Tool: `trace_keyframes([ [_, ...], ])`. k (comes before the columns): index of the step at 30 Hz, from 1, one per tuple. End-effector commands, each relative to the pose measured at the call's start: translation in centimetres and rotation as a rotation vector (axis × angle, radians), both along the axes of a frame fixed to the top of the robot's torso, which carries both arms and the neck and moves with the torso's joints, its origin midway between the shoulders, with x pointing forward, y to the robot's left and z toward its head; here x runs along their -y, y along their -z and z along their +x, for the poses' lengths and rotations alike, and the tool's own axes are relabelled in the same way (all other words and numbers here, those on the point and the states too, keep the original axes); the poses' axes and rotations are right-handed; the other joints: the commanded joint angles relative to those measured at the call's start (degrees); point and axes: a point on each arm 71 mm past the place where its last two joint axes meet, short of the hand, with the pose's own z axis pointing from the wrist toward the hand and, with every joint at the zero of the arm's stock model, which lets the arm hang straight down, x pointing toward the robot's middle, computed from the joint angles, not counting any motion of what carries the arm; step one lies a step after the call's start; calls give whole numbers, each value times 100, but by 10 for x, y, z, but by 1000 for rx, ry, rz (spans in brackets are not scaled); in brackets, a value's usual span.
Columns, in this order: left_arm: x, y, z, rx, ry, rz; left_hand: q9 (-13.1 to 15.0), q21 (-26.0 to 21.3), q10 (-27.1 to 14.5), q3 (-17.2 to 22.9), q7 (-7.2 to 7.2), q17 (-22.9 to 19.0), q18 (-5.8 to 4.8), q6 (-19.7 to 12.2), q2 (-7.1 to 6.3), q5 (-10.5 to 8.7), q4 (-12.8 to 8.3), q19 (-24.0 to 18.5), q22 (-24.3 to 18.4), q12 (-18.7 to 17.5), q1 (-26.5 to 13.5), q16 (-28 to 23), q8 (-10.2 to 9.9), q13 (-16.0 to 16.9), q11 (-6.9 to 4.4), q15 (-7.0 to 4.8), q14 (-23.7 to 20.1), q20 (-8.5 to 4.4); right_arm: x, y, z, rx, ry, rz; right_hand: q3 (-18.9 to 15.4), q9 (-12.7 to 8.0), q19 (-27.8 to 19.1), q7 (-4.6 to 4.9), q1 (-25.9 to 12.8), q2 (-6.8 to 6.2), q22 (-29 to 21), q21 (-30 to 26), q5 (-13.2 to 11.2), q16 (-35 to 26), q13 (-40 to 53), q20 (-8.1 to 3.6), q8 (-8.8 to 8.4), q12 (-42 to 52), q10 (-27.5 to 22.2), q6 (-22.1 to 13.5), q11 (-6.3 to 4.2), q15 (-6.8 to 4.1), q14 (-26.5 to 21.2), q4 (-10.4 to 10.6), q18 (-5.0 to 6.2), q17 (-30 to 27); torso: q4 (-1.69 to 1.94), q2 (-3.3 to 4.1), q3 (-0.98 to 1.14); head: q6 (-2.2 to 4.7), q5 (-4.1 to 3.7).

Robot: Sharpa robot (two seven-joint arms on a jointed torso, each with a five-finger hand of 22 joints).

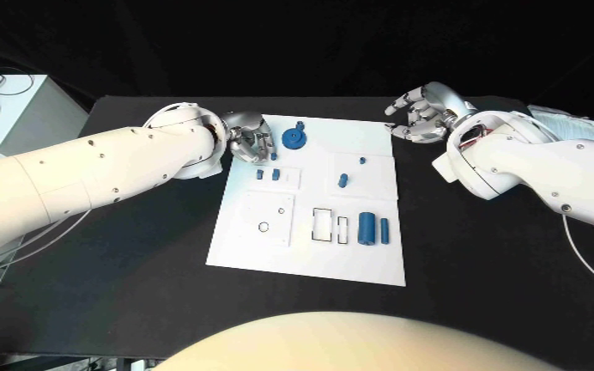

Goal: Assemble the parts on the task board

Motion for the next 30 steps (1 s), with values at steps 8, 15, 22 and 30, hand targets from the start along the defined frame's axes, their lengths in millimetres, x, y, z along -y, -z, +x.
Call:
trace_keyframes([
  [8,-3,-3,1,19,-25,-22,-66,7,-15,19,7,-24,92,-177,-14,15,-70,-16,4,25,26,16,-167,39,25,-2,-54,19,0,1,0,-5,-16,-10,41,-4,-71,-4,-35,-3,598,-94,17,-74,-47,0,11,-92,-66,-49,-2,-29,282,-13,51,461,-2,2,-1,1,6],
  [15,-7,-8,2,15,-72,-126,-73,-19,-111,-16,148,-175,79,-109,-2,16,42,-45,-18,37,-112,-24,-134,70,173,119,-120,108,0,2,0,-9,-17,-13,47,-4,-74,-4,-34,-4,595,-102,17,-84,-59,0,11,-107,-78,-52,-2,-28,278,-18,52,451,-4,4,2,1,6],
  [22,-6,-11,-2,-33,-62,-195,-6,-208,-239,-425,99,-255,91,-117,-238,5,280,-63,-147,151,-414,-16,81,146,164,139,-177,169,0,3,-1,-12,-16,-14,47,-4,-74,-4,-34,-4,595,-102,17,-84,-59,0,11,-107,-78,-52,-2,-28,278,-18,52,451,6,3,5,1,19],
  [30,-3,-12,-5,-61,-19,-210,83,-253,-388,-455,-10,-188,94,-102,-82,15,134,-32,-190,623,-14,54,380,398,46,43,-221,95,0,5,-1,-16,-16,-14,54,-4,-71,-3,-37,-2,600,-93,16,-80,-51,0,15,-98,-73,-53,-1,-28,278,-21,50,458,5,0,1,1,21],
])
